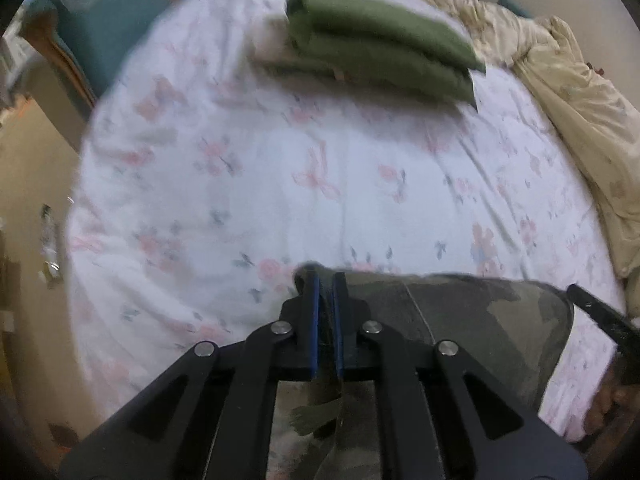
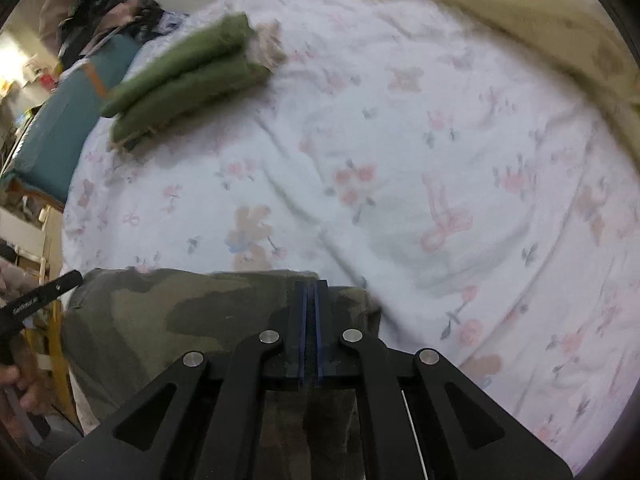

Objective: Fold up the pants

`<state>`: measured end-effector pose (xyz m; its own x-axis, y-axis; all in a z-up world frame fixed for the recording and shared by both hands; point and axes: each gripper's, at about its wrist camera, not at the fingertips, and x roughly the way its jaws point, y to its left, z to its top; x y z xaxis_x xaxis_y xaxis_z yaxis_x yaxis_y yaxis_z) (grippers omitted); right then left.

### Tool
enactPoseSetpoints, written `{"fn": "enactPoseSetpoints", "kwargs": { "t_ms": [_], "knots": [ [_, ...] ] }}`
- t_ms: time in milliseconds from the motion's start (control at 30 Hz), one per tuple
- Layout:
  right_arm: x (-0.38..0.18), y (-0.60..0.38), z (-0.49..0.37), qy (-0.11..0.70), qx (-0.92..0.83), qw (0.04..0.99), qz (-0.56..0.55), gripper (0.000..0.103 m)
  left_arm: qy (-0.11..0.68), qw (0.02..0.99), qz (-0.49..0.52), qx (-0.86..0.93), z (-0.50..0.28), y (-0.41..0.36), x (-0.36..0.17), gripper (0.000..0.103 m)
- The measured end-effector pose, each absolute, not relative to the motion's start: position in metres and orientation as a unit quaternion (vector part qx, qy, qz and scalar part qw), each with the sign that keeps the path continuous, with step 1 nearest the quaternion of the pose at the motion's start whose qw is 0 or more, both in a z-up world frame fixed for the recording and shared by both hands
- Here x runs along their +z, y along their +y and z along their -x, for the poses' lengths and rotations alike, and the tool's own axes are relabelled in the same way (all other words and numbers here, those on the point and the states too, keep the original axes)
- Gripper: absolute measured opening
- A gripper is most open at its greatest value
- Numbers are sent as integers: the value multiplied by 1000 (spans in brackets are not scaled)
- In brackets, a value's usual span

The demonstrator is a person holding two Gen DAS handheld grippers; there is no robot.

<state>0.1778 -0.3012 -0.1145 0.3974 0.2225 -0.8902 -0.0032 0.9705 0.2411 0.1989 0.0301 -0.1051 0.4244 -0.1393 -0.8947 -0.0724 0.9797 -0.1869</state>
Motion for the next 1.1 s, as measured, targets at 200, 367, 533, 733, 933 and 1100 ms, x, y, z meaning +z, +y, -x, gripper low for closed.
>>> {"fn": "enactPoseSetpoints", "kwargs": {
  "t_ms": [200,367,533,733,933,1100],
  "knots": [
    [-82,-221,-201,530,218,815,-85,8,508,840,113,-152,-181,-10,-86,18],
    [-143,-169,-227,615,259,735,-124,0,560,814,68,-136,-181,-25,-128,18],
    [-147,-192,-229,604,156,781,-29,0,568,808,77,-136,-187,-20,-133,18],
    [-137,-274,-219,604,72,794,-1,9,548,830,50,-93,-184,-13,-119,19],
    [-89,-288,-163,524,156,834,-68,8,520,837,48,-163,-163,-36,-102,19],
    [-121,-251,-152,531,187,826,-25,8,537,828,1,-162,-171,-57,-132,20]
  ]
}}
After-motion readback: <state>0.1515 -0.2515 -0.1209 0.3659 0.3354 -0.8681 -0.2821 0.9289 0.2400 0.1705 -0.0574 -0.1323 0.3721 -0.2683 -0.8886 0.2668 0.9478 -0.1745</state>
